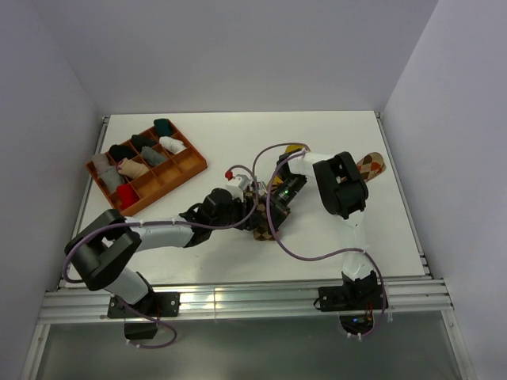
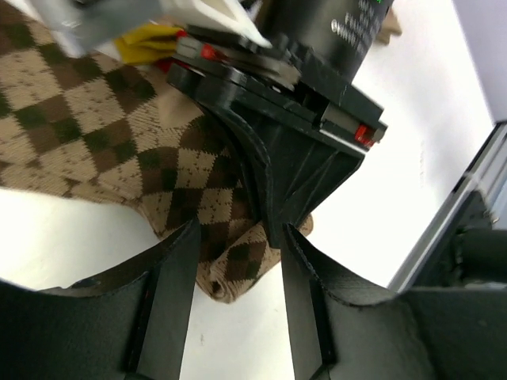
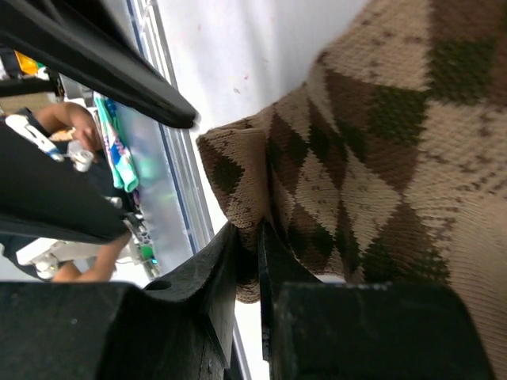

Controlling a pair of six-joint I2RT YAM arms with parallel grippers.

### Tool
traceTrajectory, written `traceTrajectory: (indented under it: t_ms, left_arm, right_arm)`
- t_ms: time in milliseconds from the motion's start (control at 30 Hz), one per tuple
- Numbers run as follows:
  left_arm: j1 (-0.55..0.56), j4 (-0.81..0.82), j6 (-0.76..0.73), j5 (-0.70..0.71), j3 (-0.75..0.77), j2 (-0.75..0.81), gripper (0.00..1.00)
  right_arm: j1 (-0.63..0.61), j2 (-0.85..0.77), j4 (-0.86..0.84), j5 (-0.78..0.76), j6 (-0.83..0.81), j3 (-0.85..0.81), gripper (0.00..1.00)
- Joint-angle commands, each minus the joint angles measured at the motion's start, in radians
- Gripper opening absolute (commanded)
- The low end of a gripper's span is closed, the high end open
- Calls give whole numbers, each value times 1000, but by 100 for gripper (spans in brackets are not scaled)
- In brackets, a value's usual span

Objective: Roll the socks
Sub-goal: Roll the sock at the center of the board.

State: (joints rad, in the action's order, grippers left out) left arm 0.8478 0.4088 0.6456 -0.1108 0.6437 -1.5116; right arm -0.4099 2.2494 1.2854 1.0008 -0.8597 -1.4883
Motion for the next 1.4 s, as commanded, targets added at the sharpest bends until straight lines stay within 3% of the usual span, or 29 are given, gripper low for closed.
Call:
traceTrajectory:
  t_ms: [0, 300, 600, 900, 1000, 1133, 1200, 1233, 1367]
  left_arm:
    - [17, 130, -86, -65, 19, -65, 50]
    - [27, 234, -78, -147, -18, -140, 51]
    - [34, 240, -40, -118, -33, -193, 50]
    - [34, 260, 2, -121, -56, -234, 43]
    - [36, 268, 12, -133, -62, -249, 38]
    - [34, 248, 29, -142, -55, -266, 15]
    - [34, 233, 42, -151, -56, -271, 7]
    - [34, 225, 60, -151, -73, -269, 0]
    - [20, 202, 83, -168, -81, -272, 0]
  right_arm:
    - [-4, 19, -34, -22, 77, -16, 18]
    - [-3, 30, -70, -53, 151, -21, 19]
    - [-1, 19, -87, -57, 191, -23, 18]
    - [6, 6, -121, -60, 228, -15, 18]
    - [8, -7, -133, -60, 238, -12, 19]
    - [11, -34, -159, -77, 255, 3, 20]
    - [11, -82, -219, -106, 284, 23, 25]
    - [11, -146, -280, -141, 307, 72, 35]
    - [17, -253, -394, -204, 324, 137, 43]
